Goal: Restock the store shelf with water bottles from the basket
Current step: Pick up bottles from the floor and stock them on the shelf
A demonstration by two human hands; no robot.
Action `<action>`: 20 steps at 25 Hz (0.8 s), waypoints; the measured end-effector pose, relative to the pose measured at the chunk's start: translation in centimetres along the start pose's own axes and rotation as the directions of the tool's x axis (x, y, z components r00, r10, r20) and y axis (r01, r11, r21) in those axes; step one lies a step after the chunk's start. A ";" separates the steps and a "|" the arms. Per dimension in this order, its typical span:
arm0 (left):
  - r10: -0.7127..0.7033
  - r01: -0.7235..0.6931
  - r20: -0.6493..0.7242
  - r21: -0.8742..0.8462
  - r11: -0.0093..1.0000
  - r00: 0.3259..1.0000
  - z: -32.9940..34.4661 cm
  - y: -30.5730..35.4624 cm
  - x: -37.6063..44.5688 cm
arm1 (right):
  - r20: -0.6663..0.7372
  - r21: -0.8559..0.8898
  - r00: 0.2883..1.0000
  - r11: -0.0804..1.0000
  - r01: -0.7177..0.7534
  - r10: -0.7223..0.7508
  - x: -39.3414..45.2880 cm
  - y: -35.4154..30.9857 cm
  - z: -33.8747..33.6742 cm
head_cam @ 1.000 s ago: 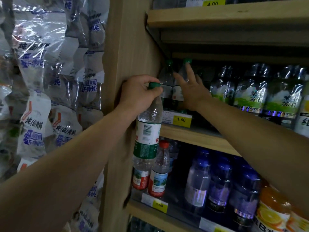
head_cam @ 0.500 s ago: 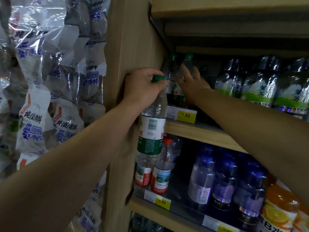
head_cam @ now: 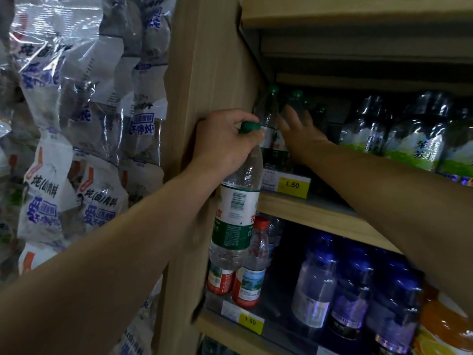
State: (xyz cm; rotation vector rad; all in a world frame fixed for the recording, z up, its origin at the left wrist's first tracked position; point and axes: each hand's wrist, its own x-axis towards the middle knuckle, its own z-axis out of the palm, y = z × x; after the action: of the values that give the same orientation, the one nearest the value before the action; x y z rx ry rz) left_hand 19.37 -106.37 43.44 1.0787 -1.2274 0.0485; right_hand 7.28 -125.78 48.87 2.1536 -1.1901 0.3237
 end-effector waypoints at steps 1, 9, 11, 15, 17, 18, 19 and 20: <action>0.001 -0.001 0.002 0.002 1.000 1.000 0.0 0.0 0.0 | -0.010 -0.005 1.000 1.000 0.006 -0.006 -0.2 0.1 -0.1; -0.026 0.025 -0.011 -0.041 0.999 1.000 -0.2 0.9 -0.1 | -0.091 0.058 0.994 0.996 0.067 -0.062 -2.6 0.8 -2.1; -0.004 0.001 -0.036 -0.084 0.997 0.999 -0.4 2.2 0.4 | -0.159 0.109 0.984 0.989 0.096 -0.078 -3.3 1.2 -3.2; 0.145 -0.154 -0.099 -0.088 0.984 0.984 -1.3 6.3 1.8 | -0.317 0.107 0.946 0.989 0.106 -0.067 -5.0 2.4 -6.2; 0.229 -0.246 -0.178 -0.079 0.966 0.957 -1.5 8.2 2.7 | -0.373 0.092 0.926 0.992 0.089 -0.048 -6.4 3.1 -7.2; 0.261 -0.286 -0.228 -0.080 0.955 0.938 -1.5 8.8 3.2 | -0.395 0.096 0.918 0.992 0.085 -0.041 -7.2 3.4 -7.6; 0.288 -0.320 -0.281 -0.073 0.945 0.915 -1.3 9.6 3.6 | -0.417 0.100 0.908 0.992 0.078 -0.029 -8.1 3.7 -8.0; 0.310 -0.350 -0.336 -0.062 0.935 0.889 -0.9 10.3 4.0 | -0.433 0.101 0.901 0.993 0.063 -0.013 -9.2 4.1 -8.4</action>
State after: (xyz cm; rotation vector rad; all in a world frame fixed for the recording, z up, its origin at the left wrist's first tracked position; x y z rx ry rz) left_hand 15.90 -102.27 53.09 0.7114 -1.0883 0.3946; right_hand -0.48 -115.84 52.39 2.0477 -0.8892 0.8230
